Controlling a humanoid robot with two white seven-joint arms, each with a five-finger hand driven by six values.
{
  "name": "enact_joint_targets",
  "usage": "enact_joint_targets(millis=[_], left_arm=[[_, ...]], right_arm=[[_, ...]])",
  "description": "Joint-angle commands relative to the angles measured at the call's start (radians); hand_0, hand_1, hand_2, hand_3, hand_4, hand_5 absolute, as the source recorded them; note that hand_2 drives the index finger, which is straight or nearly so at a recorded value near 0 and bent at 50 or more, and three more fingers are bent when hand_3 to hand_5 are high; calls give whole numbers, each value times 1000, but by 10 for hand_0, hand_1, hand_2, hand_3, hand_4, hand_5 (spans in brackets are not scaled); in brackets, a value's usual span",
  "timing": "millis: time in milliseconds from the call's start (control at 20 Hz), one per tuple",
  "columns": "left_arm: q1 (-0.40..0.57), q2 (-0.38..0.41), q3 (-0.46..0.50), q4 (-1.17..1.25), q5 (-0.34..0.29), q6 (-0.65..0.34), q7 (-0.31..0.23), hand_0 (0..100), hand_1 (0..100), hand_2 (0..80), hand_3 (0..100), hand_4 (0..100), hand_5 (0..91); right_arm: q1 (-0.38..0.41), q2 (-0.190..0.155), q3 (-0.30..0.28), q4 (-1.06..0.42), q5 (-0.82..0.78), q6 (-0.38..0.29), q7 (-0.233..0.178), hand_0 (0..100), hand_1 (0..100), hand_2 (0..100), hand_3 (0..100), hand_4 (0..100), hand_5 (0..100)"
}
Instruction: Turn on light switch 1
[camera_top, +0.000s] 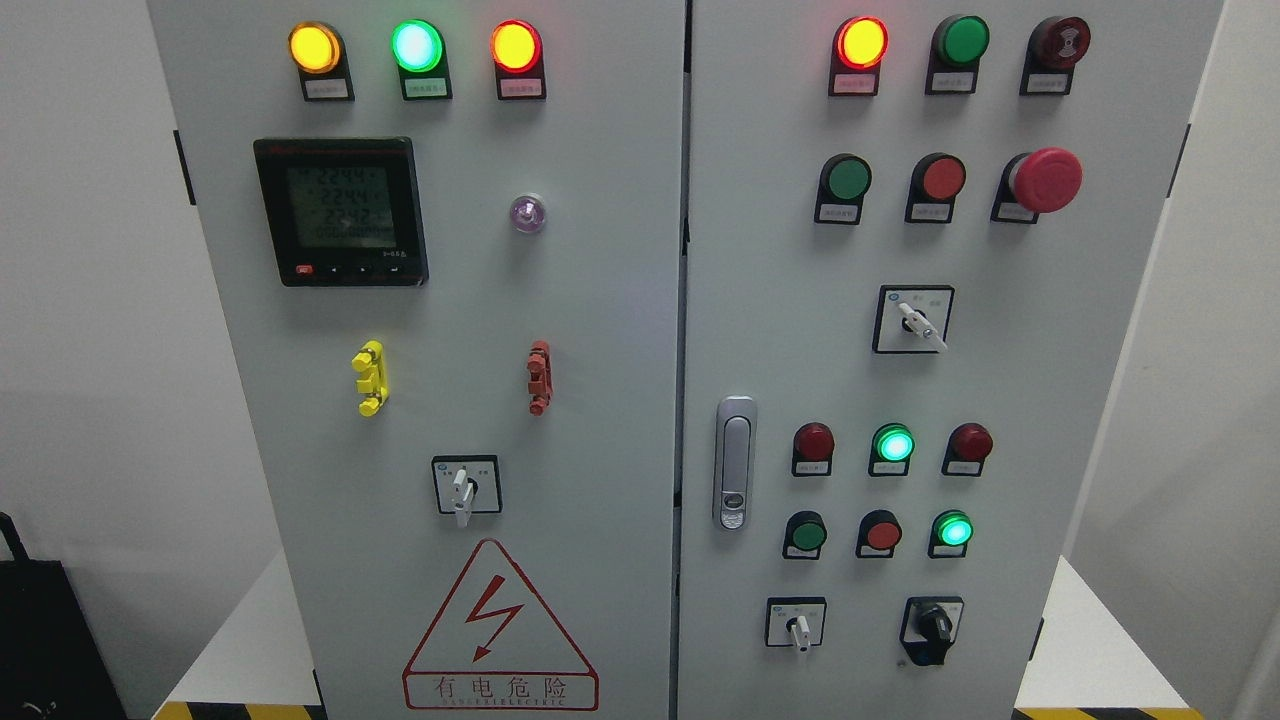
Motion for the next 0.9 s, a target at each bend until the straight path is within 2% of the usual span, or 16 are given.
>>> enact_joint_targets(millis=[0, 200, 351, 601, 852], left_arm=[[54, 6, 2, -243, -3, -1, 24, 341, 102, 0, 1, 16, 0], [109, 24, 49, -481, -10, -9, 40, 337, 113, 0, 43, 58, 0], [123, 33, 75, -624, -46, -20, 40, 345, 123, 0, 101, 114, 0], [193, 72, 94, -947, -60, -113, 35, 367, 142, 0, 177, 212, 0], [203, 84, 117, -1231, -60, -115, 35, 397, 204, 88, 308, 389, 0]], right_arm=[[0, 0, 0, -1, 0, -1, 1, 55, 0, 0, 0, 0, 0], [0, 0, 0, -1, 0, -1, 0, 54, 0, 0, 0, 0, 0], [0, 0, 0, 1, 0, -1, 0, 55, 0, 0, 0, 0, 0], [0, 0, 0, 1, 0, -1, 0, 54, 0, 0, 0, 0, 0], [0, 0, 0, 1, 0, -1, 1, 55, 0, 0, 0, 0, 0]])
